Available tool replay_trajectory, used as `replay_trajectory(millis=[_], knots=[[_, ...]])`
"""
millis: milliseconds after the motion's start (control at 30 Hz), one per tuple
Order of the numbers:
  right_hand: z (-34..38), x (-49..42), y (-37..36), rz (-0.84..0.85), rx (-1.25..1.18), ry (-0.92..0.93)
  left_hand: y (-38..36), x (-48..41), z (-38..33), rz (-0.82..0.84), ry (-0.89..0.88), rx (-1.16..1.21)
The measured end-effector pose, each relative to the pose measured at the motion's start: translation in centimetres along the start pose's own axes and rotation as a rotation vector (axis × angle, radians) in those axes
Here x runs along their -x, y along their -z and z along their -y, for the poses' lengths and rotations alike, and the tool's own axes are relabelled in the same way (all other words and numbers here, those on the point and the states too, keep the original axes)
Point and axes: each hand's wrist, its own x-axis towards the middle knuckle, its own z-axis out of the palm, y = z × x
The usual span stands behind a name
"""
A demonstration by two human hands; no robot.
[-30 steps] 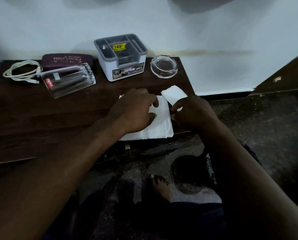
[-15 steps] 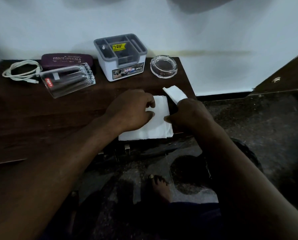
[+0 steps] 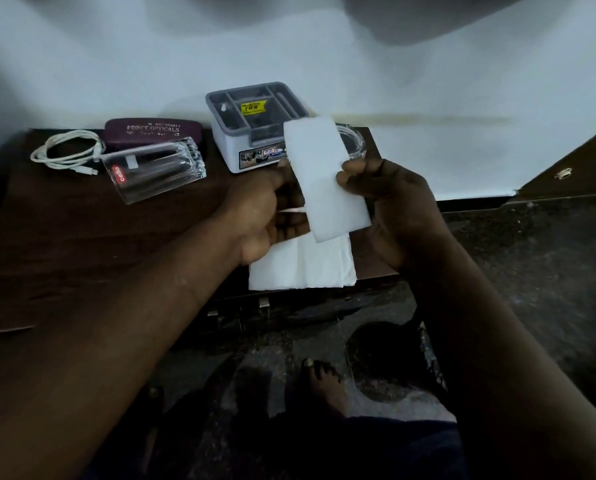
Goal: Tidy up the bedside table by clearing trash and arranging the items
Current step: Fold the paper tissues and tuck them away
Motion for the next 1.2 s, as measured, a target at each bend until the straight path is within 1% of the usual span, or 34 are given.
replay_trajectory(millis=[67,200,400,567,667,833,900,1100,1200], knots=[[-0.3,0.0,0.0,-0.005,0.039,-0.020,0.4,-0.1,-0.5,-0.007,-0.024,0.067],[-0.7,0.0,-0.2,0.010,0.095,-0.056,0.6,-0.1,-0.6,-0.022,-0.071,0.064],[-1.0,0.0,-0.6,0.006,0.100,-0.074,0.9,0.3,-0.9,-0.052,-0.108,0.051],[-1.5,-0.3,-0.8,0.024,0.207,-0.055,1.1,0.5,-0.8,-0.027,-0.155,-0.016],[-1.7,-0.3,-1.1,0.061,0.352,-0.041,1.1,0.4,-0.8,-0.064,-0.186,-0.083],[-1.8,0.1,-1.8,0.073,0.440,-0.074,1.3,0.3,-0.4,-0.099,-0.285,-0.196],[-1.8,0.3,-2.0,0.107,0.476,-0.078,1.4,0.4,-0.3,-0.097,-0.304,-0.239],[-1.3,0.8,-2.0,0.180,0.472,-0.157,1.6,0.7,-0.3,-0.105,-0.355,-0.345],[-1.3,0.7,-2.1,0.157,0.447,-0.192,1.8,0.5,-0.4,-0.136,-0.338,-0.337]])
